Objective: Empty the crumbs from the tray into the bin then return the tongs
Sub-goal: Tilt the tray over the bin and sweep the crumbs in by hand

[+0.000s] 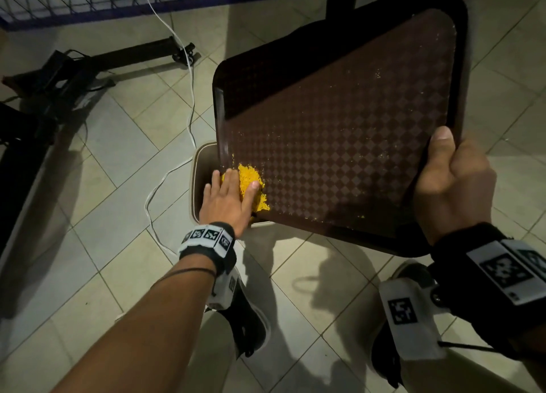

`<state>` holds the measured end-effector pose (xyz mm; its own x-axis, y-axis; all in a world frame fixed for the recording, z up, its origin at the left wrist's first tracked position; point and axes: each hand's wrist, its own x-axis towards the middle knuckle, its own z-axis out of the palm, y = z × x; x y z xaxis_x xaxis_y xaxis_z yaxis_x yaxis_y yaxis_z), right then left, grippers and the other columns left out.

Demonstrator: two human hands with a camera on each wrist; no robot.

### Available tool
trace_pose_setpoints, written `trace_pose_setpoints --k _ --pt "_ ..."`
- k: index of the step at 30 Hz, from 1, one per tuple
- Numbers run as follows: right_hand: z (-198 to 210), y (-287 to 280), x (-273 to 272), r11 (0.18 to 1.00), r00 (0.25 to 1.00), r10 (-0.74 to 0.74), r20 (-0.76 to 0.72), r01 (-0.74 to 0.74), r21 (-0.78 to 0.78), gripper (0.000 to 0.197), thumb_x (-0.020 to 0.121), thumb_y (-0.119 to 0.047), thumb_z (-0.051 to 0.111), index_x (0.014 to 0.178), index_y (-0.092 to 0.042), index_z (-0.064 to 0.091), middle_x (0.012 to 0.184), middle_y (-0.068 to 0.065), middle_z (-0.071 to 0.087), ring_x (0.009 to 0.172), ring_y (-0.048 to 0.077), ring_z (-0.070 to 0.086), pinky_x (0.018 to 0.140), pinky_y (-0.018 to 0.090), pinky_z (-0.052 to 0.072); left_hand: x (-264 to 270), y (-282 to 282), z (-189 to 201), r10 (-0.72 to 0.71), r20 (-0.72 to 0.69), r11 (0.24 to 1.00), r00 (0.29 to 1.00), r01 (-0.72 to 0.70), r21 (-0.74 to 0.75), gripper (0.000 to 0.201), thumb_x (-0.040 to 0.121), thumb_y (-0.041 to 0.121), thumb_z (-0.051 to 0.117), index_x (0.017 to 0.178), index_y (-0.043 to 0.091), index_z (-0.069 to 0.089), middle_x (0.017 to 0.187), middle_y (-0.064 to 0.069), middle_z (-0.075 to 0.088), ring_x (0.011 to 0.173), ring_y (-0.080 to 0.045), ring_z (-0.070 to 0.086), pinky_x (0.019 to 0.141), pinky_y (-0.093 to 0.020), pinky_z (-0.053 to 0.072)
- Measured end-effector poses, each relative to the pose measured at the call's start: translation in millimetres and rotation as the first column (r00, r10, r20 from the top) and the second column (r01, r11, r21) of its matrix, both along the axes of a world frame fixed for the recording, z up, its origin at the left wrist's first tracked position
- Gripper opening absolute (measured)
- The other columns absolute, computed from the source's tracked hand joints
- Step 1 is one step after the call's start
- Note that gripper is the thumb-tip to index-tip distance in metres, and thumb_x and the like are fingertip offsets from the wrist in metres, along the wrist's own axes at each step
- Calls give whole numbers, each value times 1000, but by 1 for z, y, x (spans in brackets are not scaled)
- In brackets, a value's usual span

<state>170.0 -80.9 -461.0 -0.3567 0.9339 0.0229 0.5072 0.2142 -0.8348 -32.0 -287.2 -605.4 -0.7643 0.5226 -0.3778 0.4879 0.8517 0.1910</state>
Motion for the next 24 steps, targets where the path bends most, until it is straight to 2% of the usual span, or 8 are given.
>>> trace_pose_setpoints --k 3,6,9,12,14,17,19,24 --pt "-1 -1 0 1000 999 1 -32 0 12 30 104 -24 34 99 0 52 63 -12 40 50 -22 43 44 0 30 6 -7 3 34 -6 999 999 -34 38 80 94 68 5 155 19 21 163 -3 19 152 -21 0 123 -44 6" --pt "-1 -3 -1 999 1000 9 -30 -8 32 25 104 -23 35 95 -4 49 64 -12 39 51 -23 42 45 1 30 10 10 14 78 -68 985 995 -66 158 73 98 63 11 157 20 11 165 0 8 152 -17 -1 123 -40 6" --pt "-1 -7 -4 998 1000 23 -20 -22 55 19 104 -22 35 91 -12 45 64 -12 39 52 -23 42 45 1 31 30 33 21 26 -71 972 997 -9 233 73 98 62 12 157 20 -1 165 2 -6 151 -15 -5 123 -36 4" --pt "-2 -7 -5 996 1000 24 -17 -23 84 18 104 -23 35 89 -15 42 64 -13 38 53 -23 42 46 1 30 55 37 12 11 -19 978 1000 -7 210 79 95 67 7 156 20 -10 164 0 -14 151 -14 -9 123 -37 3" --pt "-2 -5 -4 997 1000 17 -20 -15 74 20 104 -24 35 87 -14 42 63 -11 39 52 -20 43 45 3 31 59 27 0 56 16 992 998 -57 116 82 92 70 2 154 19 -14 164 -1 -16 150 -14 -13 123 -39 1" --pt "-1 -4 -3 997 1000 1 -18 0 72 23 103 -23 36 84 -12 41 61 -9 38 49 -20 42 44 3 30 50 8 -7 80 50 996 996 -78 -39 86 90 72 -2 156 17 -8 165 -2 -10 151 -17 -11 123 -42 1" --pt "0 -4 -3 998 1000 -1 -15 2 69 23 104 -24 36 84 -12 41 61 -9 37 50 -20 42 45 2 30 41 0 -2 92 52 994 994 -89 -61 84 92 71 1 157 17 0 165 -2 -3 151 -19 -7 123 -43 3" --pt "2 -5 -2 999 1000 15 -16 -15 29 22 104 -28 34 95 -14 48 65 -14 39 53 -24 42 45 -2 29 50 7 20 101 16 987 995 -102 125 74 98 63 9 157 18 8 165 -1 4 152 -17 -1 123 -38 6"
